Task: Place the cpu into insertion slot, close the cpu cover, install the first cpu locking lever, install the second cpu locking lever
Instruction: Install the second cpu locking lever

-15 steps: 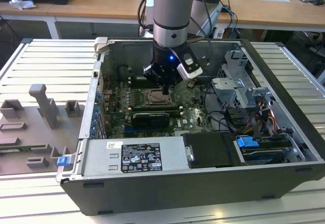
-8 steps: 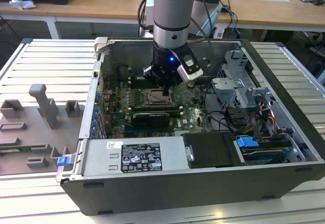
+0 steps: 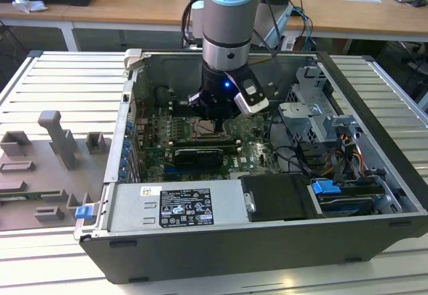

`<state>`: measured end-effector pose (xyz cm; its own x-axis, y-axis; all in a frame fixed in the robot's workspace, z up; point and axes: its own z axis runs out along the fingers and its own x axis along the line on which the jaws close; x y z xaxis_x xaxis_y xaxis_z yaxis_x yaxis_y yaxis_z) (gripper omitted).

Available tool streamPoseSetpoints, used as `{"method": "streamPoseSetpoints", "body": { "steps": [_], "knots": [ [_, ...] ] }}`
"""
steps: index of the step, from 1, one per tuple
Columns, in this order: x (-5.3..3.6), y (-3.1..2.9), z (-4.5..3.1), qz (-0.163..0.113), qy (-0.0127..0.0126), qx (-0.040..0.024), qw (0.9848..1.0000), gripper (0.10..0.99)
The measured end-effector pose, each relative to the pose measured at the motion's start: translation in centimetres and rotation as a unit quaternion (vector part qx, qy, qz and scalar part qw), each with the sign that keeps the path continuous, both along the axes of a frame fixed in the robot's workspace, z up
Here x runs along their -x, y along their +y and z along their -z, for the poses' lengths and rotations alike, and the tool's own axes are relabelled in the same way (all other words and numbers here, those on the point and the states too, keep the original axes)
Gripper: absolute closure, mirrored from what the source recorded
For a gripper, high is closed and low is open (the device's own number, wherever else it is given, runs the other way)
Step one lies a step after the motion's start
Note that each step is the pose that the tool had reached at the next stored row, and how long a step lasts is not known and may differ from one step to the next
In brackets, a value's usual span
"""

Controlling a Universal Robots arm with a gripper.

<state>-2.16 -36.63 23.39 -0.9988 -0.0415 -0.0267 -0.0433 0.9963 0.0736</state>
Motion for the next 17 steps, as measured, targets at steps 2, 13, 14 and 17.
{"method": "streamPoseSetpoints", "body": {
  "steps": [2, 13, 14, 17],
  "knots": [
    [0.32, -0.05, 0.02, 0.0, 0.0, -0.0008, 1.0, 0.98],
    [0.7, -0.64, 0.04, 0.0, 0.0, -0.0015, 1.0, 0.98],
    [0.72, -0.8, 0.05, 0.0, 0.0, -0.0016, 1.0, 0.98],
    [0.79, -0.98, 0.07, 0.0, 0.0, -0.0016, 1.0, 0.98]
  ]
}}
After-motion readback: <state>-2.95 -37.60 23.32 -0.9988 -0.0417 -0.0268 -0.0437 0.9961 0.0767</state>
